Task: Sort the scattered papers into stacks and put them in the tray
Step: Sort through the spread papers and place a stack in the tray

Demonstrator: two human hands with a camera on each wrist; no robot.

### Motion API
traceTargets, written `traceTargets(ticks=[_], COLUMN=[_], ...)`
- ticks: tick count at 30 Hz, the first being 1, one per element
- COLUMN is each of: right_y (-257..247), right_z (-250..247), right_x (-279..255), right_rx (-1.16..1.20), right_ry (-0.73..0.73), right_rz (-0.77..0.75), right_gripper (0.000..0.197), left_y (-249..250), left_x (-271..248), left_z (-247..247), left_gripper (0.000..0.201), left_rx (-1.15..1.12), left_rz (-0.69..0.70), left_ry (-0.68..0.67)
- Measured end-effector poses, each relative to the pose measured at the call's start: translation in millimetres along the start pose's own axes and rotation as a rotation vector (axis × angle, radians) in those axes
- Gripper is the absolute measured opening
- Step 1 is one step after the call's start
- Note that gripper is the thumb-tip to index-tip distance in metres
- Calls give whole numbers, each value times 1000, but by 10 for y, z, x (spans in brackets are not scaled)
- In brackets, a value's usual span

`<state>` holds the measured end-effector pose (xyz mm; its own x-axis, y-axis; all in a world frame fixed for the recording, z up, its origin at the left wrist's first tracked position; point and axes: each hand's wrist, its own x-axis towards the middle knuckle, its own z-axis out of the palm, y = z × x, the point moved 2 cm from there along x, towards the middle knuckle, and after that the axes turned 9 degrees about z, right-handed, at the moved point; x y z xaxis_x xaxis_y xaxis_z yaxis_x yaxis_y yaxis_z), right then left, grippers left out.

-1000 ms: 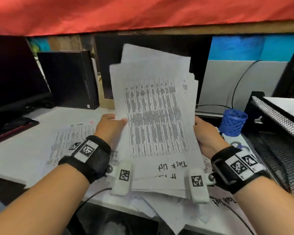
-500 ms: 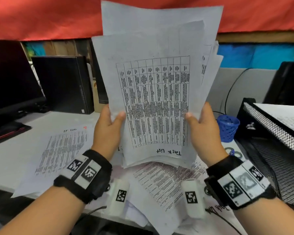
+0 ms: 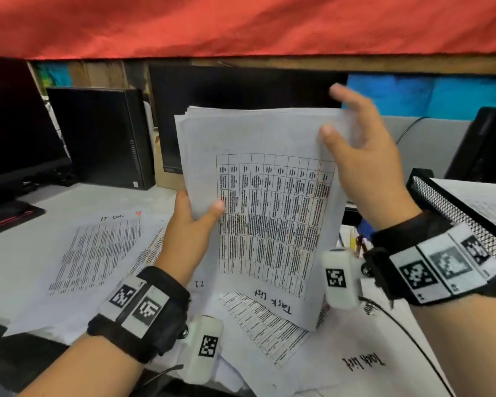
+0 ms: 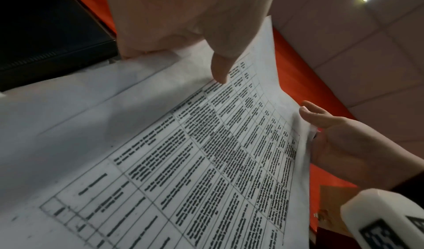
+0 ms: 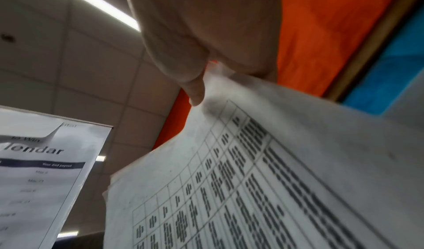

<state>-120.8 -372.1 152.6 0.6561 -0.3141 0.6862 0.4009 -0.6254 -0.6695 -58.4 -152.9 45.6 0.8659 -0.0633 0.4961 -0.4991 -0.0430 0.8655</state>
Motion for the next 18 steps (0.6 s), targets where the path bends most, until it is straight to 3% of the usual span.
traceTargets(ticks=[3, 7, 10, 14, 18], right_y=[26, 56, 292, 671, 829], right_z=[42, -25, 16, 222, 384], right_x=[129, 84, -131, -623, -872], right_rx=[-125, 75, 301, 84, 95], right_ry=[-4, 121, 55, -100, -41], right_rz=[91, 92, 281, 523, 604], right_gripper=[19, 31, 43, 24, 14], left_y=[-87, -103, -66, 2, 70], left_x=[-30, -45, -24, -21, -18], left_z=[-5, -1, 6, 55, 173], left_gripper=[33, 28, 22, 18, 19], left_rx=[-33, -45, -81, -146, -244], left_rz=[-48, -57, -64, -68, -105], left_ry=[1, 59, 99, 124, 135])
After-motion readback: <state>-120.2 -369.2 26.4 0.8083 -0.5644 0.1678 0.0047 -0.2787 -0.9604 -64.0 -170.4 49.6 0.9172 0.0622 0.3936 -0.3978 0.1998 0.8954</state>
